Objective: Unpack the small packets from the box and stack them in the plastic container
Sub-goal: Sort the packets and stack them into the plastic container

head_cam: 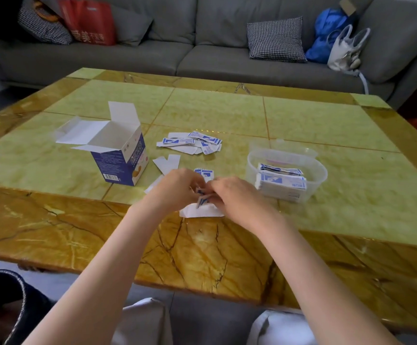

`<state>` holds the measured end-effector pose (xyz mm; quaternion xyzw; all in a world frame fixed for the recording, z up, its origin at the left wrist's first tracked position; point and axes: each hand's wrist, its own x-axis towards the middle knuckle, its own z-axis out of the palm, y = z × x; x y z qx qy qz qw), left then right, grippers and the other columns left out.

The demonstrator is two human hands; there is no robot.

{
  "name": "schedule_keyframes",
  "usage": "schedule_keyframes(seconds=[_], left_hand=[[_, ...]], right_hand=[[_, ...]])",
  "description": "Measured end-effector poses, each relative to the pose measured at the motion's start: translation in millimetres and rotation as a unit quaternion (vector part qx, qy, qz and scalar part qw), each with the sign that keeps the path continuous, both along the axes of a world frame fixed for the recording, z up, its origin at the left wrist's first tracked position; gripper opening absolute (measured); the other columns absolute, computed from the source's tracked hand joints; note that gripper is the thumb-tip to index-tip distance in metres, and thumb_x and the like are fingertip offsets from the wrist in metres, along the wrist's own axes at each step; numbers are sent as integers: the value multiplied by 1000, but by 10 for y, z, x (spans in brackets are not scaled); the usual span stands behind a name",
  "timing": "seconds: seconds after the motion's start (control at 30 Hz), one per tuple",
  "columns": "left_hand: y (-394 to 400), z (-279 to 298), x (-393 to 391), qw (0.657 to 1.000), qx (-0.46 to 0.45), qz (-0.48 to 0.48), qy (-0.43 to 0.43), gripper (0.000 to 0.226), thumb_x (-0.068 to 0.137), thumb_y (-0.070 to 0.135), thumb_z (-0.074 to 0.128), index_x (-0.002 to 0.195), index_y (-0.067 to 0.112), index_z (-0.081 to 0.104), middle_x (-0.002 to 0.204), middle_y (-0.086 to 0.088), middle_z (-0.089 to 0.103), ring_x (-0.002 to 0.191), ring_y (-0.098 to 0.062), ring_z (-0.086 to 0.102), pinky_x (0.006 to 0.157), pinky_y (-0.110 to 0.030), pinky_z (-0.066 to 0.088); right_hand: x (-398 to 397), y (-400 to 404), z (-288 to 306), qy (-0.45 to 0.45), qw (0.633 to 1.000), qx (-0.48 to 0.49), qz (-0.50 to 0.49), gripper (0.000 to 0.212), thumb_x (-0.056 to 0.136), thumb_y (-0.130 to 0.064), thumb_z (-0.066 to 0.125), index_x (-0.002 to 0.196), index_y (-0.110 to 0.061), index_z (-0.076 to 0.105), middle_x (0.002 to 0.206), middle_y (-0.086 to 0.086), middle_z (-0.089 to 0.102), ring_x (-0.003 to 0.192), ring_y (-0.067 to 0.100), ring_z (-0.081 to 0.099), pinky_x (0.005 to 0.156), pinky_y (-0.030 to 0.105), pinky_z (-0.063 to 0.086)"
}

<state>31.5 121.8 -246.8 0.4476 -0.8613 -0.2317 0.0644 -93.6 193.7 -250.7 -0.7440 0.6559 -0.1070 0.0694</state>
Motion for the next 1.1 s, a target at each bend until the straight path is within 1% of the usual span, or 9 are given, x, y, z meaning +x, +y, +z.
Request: schedule_keyframes(seconds=[0.07, 0.17, 0.3, 0.47, 0.63, 0.7, 0.87, 1.0, 1.1], left_hand=[[-3, -42, -40, 1000, 1, -7, 19, 19, 86, 14, 59, 104, 14, 67, 106, -5, 66, 87, -13, 56, 76, -23, 44], [-92, -146, -60, 999, -45, 20, 22, 38, 89, 11, 51, 127, 19, 53, 129, -4, 54, 114, -23, 51, 95, -31, 40], [-185, -311, -137, 995, -54, -36, -69, 53, 91, 17, 51, 141, 25, 34, 146, 3, 38, 129, -29, 34, 109, -39, 30], [-225, -292, -230, 995, -43, -39, -87, 60, 88, 15, 57, 141, 28, 32, 135, 2, 47, 122, -30, 35, 103, -42, 37], [-191, -270, -252, 998, -27, -19, -47, 54, 85, 13, 60, 135, 20, 42, 120, -6, 57, 113, -26, 48, 94, -33, 39], [-186, -259, -220, 999, 2, 3, -37, 50, 85, 17, 62, 132, 19, 46, 114, -7, 59, 101, -22, 53, 86, -30, 42], [-168, -263, -181, 999, 9, 45, 26, 20, 86, 22, 61, 105, 16, 61, 90, 0, 57, 78, -15, 53, 59, -22, 41], [-138, -281, -188, 997, -2, 52, 57, 12, 86, 23, 61, 94, 14, 65, 84, 1, 60, 72, -14, 55, 57, -17, 41], [-135, -168, -158, 970, 100, 67, 209, 6, 88, 18, 58, 85, 15, 60, 73, -1, 68, 60, -10, 62, 55, -19, 45]], right_hand=[[-3, 6, -11, 13, 1000, 10, -24, 20, 93, -10, 46, 107, -15, 58, 96, 6, 63, 86, 27, 62, 70, 37, 51], [-69, 38, 17, 29, 998, 36, -48, 23, 92, -10, 48, 114, -15, 44, 90, 5, 60, 82, 26, 61, 64, 35, 48], [-138, 98, 16, -1, 994, 98, -57, 15, 88, -11, 50, 98, -17, 60, 97, 7, 62, 88, 27, 60, 70, 33, 49], [-207, 131, 61, -40, 990, 114, -72, 21, 88, -8, 52, 98, -16, 68, 102, 7, 64, 92, 25, 62, 82, 39, 52], [-210, 130, 56, -35, 989, 115, -90, 18, 88, -9, 52, 98, -15, 66, 103, 6, 62, 91, 23, 61, 81, 38, 53], [-201, 119, 50, -37, 988, 114, -97, 18, 88, -10, 53, 100, -15, 65, 105, 6, 61, 91, 23, 60, 80, 37, 52], [-206, 115, 36, -40, 987, 110, -110, 18, 89, -10, 52, 101, -16, 64, 104, 5, 61, 88, 21, 60, 72, 31, 50], [-200, 110, 3, -46, 987, 116, -104, 18, 89, -13, 54, 101, -20, 66, 107, 5, 62, 90, 22, 61, 74, 33, 51], [-200, 96, 1, -84, 985, 112, -106, 19, 89, -14, 56, 104, -21, 66, 108, 1, 60, 83, 16, 56, 69, 27, 43]])
